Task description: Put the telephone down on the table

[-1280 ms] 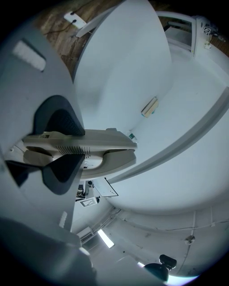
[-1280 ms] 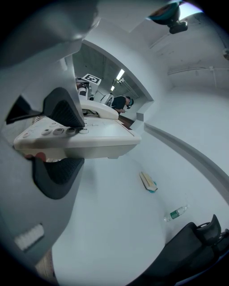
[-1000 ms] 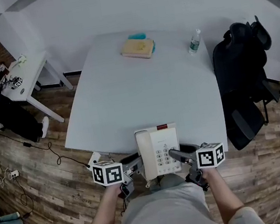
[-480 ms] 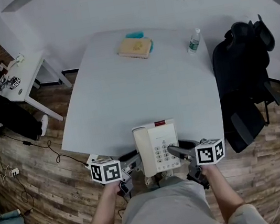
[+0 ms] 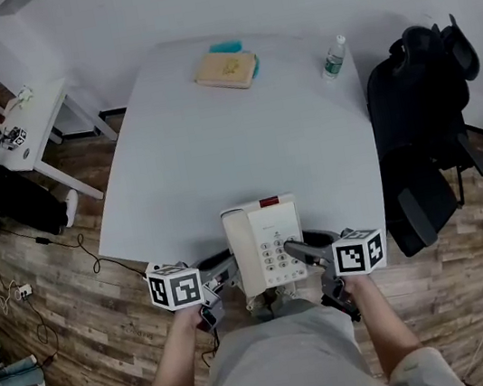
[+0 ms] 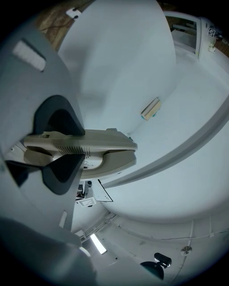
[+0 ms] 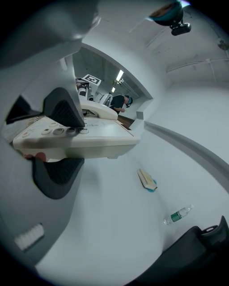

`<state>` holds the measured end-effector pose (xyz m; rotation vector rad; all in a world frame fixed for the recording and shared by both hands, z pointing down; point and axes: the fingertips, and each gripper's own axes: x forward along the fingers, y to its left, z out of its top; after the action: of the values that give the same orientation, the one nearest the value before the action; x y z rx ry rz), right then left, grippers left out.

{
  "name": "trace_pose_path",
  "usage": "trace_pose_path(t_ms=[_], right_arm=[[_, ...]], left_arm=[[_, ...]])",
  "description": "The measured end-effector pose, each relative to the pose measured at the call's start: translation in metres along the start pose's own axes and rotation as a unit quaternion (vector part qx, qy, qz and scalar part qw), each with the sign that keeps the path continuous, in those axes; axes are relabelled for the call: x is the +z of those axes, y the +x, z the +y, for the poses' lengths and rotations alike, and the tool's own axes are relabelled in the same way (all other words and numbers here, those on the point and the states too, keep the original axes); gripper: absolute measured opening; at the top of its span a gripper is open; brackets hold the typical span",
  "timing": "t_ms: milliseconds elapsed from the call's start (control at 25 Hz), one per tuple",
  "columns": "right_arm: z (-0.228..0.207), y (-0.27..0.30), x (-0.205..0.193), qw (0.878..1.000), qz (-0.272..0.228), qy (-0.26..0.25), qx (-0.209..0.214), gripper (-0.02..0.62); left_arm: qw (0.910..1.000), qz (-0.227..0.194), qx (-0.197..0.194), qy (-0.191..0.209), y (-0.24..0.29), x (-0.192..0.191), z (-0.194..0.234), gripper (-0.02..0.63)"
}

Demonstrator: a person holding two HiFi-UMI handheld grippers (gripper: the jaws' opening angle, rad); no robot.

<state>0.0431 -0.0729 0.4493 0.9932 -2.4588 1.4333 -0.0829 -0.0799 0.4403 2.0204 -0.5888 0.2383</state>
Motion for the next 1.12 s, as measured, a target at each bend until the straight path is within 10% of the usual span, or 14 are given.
trace_pose_path(t_ms=[1120], right_arm=[[-0.051, 0.037, 0.032, 0.999, 0.016, 0.029, 0.006, 0.225]], left_arm=[[0.9997, 0.021, 0.009, -0.01, 0.041, 0.04, 0.045, 0.149]])
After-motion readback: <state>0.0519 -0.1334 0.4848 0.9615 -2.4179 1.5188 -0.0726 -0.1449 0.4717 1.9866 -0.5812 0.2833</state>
